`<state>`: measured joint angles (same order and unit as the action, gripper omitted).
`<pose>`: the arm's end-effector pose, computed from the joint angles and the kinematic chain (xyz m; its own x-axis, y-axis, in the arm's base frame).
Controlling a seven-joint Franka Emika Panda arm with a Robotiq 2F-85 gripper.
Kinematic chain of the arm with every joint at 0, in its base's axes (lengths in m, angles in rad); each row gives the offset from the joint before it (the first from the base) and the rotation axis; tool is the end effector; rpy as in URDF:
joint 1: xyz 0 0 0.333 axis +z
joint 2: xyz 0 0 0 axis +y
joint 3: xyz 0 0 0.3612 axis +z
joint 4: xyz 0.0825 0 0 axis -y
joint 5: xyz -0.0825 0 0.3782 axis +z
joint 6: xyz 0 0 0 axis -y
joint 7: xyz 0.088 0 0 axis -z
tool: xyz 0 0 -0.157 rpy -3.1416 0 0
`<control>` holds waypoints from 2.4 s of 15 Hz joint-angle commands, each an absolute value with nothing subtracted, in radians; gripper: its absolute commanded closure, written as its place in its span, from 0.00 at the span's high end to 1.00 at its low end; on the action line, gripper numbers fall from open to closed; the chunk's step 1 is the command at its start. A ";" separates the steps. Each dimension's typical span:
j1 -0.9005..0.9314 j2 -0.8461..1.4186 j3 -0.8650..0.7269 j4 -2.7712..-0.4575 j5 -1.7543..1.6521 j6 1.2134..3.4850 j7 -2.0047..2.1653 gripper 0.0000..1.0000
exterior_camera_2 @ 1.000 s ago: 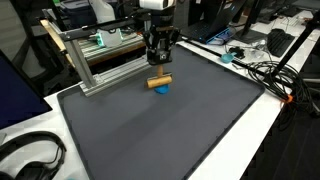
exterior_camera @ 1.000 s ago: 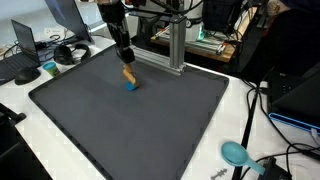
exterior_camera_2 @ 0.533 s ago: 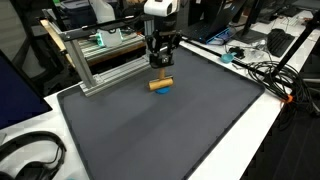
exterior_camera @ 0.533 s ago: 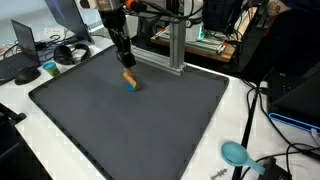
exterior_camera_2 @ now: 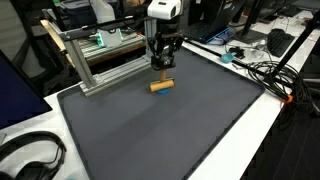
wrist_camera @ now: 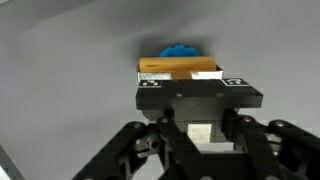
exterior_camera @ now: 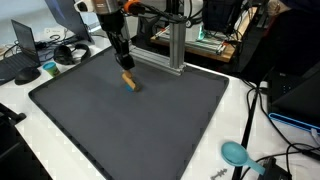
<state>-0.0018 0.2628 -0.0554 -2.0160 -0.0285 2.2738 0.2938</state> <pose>0.6007 -0.0352 0.3199 0.9458 -0.3246 0.0056 -0.3245 -0.9452 0.0360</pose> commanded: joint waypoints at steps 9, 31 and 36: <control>-0.017 0.383 -0.042 -1.925 0.032 2.220 0.232 0.22; -0.034 0.482 -0.022 -1.856 0.098 2.111 0.130 0.22; -0.042 0.480 -0.019 -1.854 0.118 2.078 0.110 0.22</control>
